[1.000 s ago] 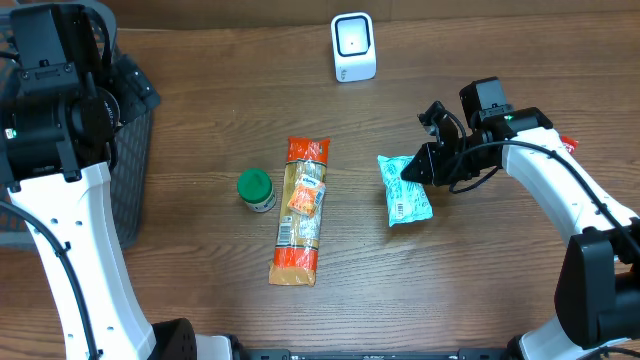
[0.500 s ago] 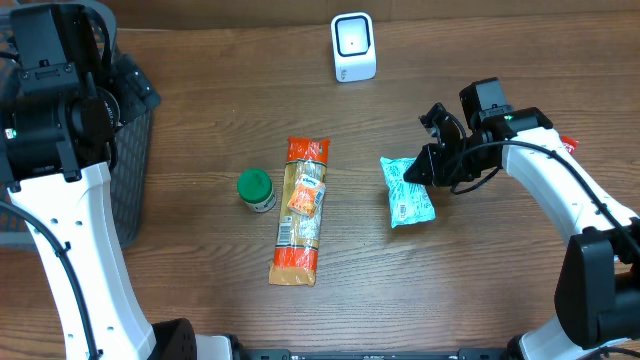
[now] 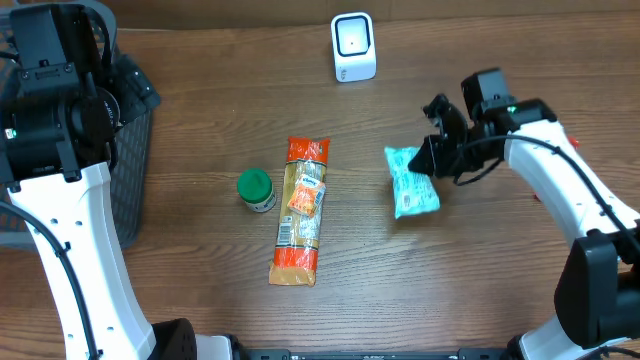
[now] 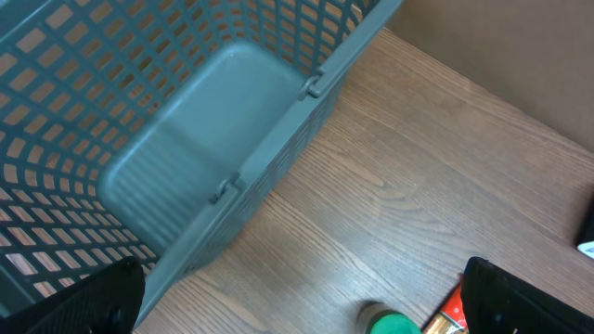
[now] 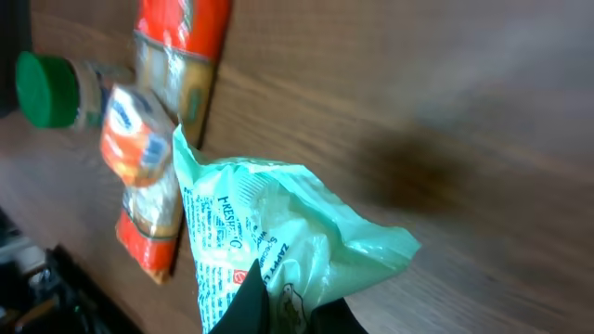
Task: Scan the item barcode
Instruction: 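Lift the teal wrapper and carry it toward the white scanner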
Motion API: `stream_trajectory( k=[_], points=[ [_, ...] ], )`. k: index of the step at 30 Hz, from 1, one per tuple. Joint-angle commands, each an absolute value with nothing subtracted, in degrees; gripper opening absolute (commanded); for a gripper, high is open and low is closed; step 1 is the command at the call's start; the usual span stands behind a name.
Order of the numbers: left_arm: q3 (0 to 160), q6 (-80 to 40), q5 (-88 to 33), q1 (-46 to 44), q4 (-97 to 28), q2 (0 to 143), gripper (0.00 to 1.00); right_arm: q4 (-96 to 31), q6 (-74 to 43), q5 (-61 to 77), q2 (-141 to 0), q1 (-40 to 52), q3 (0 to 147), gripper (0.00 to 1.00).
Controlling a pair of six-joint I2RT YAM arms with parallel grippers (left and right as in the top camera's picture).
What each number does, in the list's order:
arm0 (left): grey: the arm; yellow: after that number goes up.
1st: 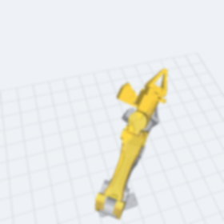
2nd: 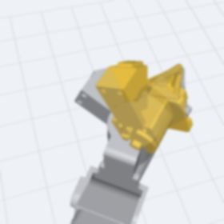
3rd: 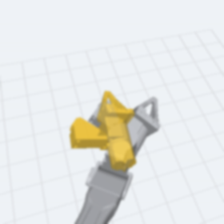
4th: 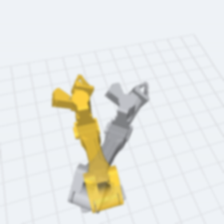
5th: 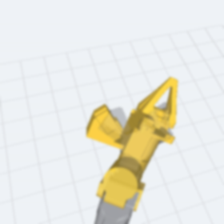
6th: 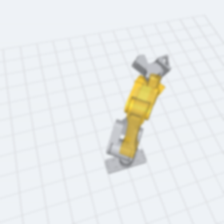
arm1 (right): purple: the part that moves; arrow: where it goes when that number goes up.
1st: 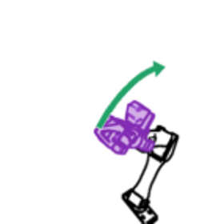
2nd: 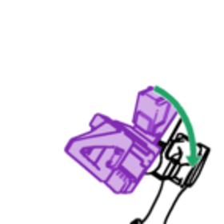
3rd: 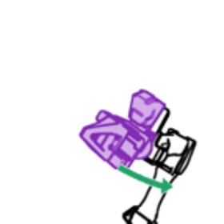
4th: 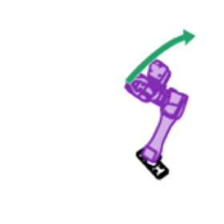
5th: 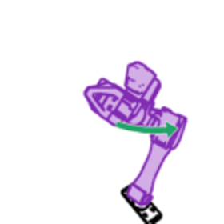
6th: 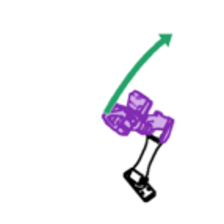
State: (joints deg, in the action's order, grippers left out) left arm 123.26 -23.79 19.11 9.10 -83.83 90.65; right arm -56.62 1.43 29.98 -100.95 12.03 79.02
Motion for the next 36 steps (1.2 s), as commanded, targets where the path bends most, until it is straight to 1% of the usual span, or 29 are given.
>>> stream_trajectory(
  k=[1, 7, 10, 13, 19, 22, 25, 30, 36],
  points=[
    [123.9, -23.3, 19.9, 9.4, -83.8, 91.0, 1.00, -59.2, 1.2, 25.3, -99.7, 12.6, 89.4, 0.03],
    [123.9, -23.3, 19.9, 9.4, -83.8, 91.0, 1.00, -65.5, -2.2, 13.4, -99.8, 16.2, 108.2, 0.03],
    [123.9, -23.3, 19.9, 9.4, -83.8, 91.0, 1.00, -65.7, -4.8, 6.9, -100.6, 19.1, 116.7, 0.03],
    [123.9, -23.3, 19.9, 9.4, -83.8, 91.0, 0.99, -63.4, -4.7, 0.1, -102.5, 22.7, 121.9, 0.03],
    [123.9, -23.3, 19.9, 9.3, -83.8, 91.0, 1.00, -52.1, -3.9, -19.8, -107.0, 30.3, 121.8, 0.04],
    [123.9, -23.3, 19.9, 9.3, -83.8, 91.0, 1.00, -45.3, 1.9, -30.2, -111.8, 33.2, 121.8, 0.04],
    [123.9, -23.3, 19.9, 9.3, -83.8, 91.0, 1.00, -37.7, 7.1, -37.7, -116.9, 34.1, 121.8, 0.04],
    [123.9, -23.3, 19.9, 9.3, -83.8, 91.0, 1.00, -24.3, 16.4, -47.1, -125.1, 34.0, 121.8, 0.04],
    [123.9, -23.3, 19.9, 9.3, -83.8, 91.0, 1.00, -5.0, 31.2, -55.4, -134.2, 34.0, 121.8, 0.04]
  ],
)
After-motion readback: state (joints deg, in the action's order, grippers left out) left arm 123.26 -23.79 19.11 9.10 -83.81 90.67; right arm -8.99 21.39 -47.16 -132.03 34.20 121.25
